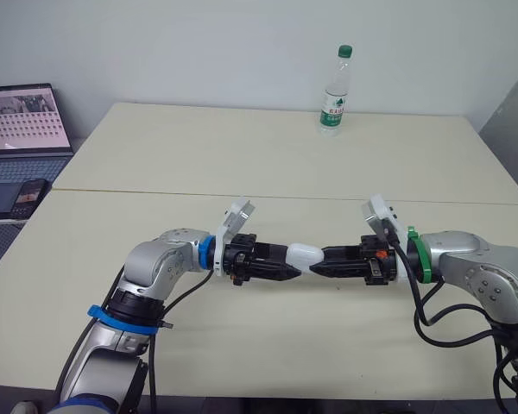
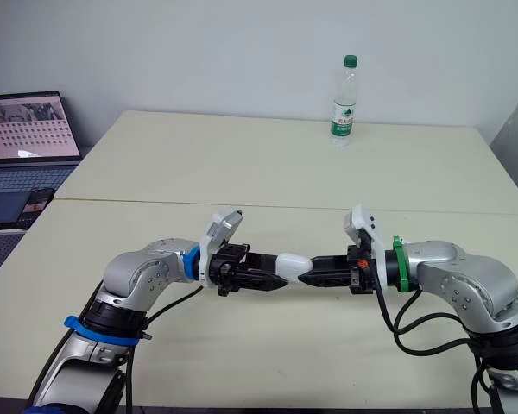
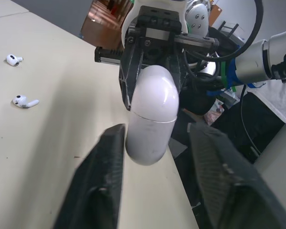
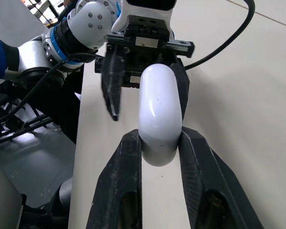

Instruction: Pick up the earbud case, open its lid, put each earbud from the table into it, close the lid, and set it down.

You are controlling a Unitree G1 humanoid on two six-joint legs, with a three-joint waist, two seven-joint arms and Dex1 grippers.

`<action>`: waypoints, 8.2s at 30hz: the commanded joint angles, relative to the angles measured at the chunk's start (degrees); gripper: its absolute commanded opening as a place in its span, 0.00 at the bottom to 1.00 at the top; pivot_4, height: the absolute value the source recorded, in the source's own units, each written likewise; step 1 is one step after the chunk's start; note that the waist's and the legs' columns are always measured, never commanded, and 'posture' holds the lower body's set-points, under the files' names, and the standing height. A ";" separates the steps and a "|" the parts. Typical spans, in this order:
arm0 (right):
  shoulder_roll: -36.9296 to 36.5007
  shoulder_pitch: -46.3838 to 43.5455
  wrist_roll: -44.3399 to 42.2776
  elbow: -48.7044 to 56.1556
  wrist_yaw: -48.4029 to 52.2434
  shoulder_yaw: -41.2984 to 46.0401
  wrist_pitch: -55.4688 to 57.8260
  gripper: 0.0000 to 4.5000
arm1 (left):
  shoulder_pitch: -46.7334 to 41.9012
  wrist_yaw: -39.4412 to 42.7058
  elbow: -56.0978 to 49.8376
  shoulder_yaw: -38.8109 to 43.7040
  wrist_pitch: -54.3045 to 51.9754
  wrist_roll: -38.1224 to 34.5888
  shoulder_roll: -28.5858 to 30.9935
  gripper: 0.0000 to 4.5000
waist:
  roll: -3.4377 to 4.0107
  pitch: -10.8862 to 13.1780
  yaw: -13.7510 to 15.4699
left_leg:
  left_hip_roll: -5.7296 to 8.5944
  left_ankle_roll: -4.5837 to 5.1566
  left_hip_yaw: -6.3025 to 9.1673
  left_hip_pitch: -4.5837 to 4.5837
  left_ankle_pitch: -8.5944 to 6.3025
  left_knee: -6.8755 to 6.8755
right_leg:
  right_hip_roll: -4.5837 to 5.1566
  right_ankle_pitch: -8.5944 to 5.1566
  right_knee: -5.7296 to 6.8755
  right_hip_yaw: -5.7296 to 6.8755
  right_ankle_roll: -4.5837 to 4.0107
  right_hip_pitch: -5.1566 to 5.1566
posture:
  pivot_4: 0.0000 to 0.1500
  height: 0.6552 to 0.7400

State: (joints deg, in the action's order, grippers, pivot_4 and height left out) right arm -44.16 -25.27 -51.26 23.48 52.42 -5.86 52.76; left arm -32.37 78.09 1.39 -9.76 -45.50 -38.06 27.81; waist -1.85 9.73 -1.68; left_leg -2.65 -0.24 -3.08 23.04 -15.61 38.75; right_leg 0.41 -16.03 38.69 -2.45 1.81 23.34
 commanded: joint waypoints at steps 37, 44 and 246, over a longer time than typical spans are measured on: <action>0.92 -8.16 4.06 1.69 -11.01 0.57 9.09 1.00 | 1.03 -0.88 -0.67 -0.99 4.92 2.80 -1.04 0.17 | -0.01 0.01 0.00 | 0.02 0.00 -0.01 0.00 0.00 0.02 | 0.03 0.00 0.06 -0.01 -0.01 0.01 | 1.00 0.95; 0.64 -9.16 6.16 0.75 -11.72 0.47 9.63 1.00 | 1.43 -0.54 -0.74 -1.22 5.56 3.22 -0.87 0.17 | 0.00 0.01 -0.01 | 0.02 0.00 -0.02 0.00 0.00 0.02 | 0.03 0.00 0.06 -0.01 -0.01 0.02 | 1.00 0.95; 39.67 -2.95 13.33 3.04 -34.48 17.03 1.94 0.09 | 2.34 -39.69 -2.07 3.49 32.08 18.29 -21.94 0.17 | -0.02 0.06 -0.09 | 0.17 -0.03 -0.04 -0.04 0.02 0.09 | 0.19 0.00 0.28 -0.01 0.03 -0.01 | 1.00 0.95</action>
State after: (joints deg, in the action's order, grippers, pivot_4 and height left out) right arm -4.15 -28.02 -36.98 25.66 18.15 11.30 56.32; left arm -29.22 38.24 2.48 -6.80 -13.66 -18.15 6.37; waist -1.87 9.79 -1.77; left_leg -2.47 -0.27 -3.12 23.00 -15.60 38.84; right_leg 0.60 -16.03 38.97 -2.45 1.84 23.33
